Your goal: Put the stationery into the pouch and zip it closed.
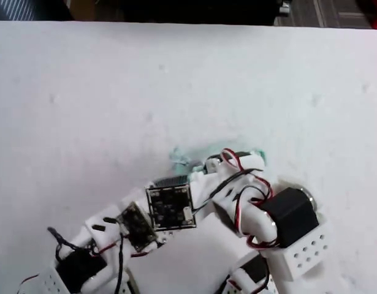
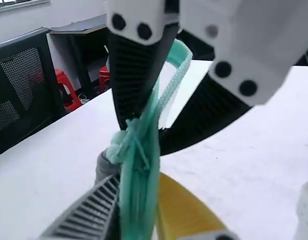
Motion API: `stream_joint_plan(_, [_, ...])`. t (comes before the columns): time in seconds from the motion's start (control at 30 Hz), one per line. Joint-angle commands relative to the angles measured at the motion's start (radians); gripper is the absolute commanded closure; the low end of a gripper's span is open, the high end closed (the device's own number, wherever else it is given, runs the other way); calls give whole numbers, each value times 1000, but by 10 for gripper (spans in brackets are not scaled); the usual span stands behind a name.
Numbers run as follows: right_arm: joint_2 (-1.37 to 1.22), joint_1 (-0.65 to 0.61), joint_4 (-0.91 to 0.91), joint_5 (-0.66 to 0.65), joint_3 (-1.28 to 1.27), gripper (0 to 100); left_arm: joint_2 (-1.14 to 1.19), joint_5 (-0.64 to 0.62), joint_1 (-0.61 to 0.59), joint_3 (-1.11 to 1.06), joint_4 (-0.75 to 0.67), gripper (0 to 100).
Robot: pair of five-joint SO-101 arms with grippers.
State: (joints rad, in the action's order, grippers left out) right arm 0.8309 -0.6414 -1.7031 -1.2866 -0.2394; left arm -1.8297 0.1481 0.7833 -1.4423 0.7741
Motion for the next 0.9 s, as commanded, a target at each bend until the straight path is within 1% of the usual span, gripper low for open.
stream_joint_plan(0.0, [12, -24, -10, 51, 12, 981, -1, 6, 5, -20, -66, 980])
stream_joint_plan(0.07, [12, -22, -10, 64, 12, 978, -1, 6, -25, -18, -66, 977])
stream_joint_plan(0.17, [12, -2, -10, 64, 11, 968, -2, 6, -122, 8, -66, 977])
stream_joint_plan(0.27, [12, 44, -8, 78, 11, 883, -2, 6, -249, 54, -68, 978])
stream_joint_plan(0.37, [10, 84, 41, 184, 11, 776, -2, 6, -366, 91, -77, 978])
stream_joint_plan(0.43, [7, 88, 91, 233, 11, 731, -2, 6, -423, 95, -117, 978])
stream_joint_plan(0.53, [2, 82, 186, 304, 11, 727, -2, 6, -498, 95, -192, 978])
stream_joint_plan(0.67, [2, 87, 338, 482, 11, 727, -2, 5, -595, 92, -267, 978])
stream_joint_plan(0.8, [2, 96, 463, 683, 14, 733, -2, 8, -602, 32, -344, 979])
stream_joint_plan(0.87, [2, 130, 507, 760, 14, 752, -1, 61, -584, -34, -393, 979])
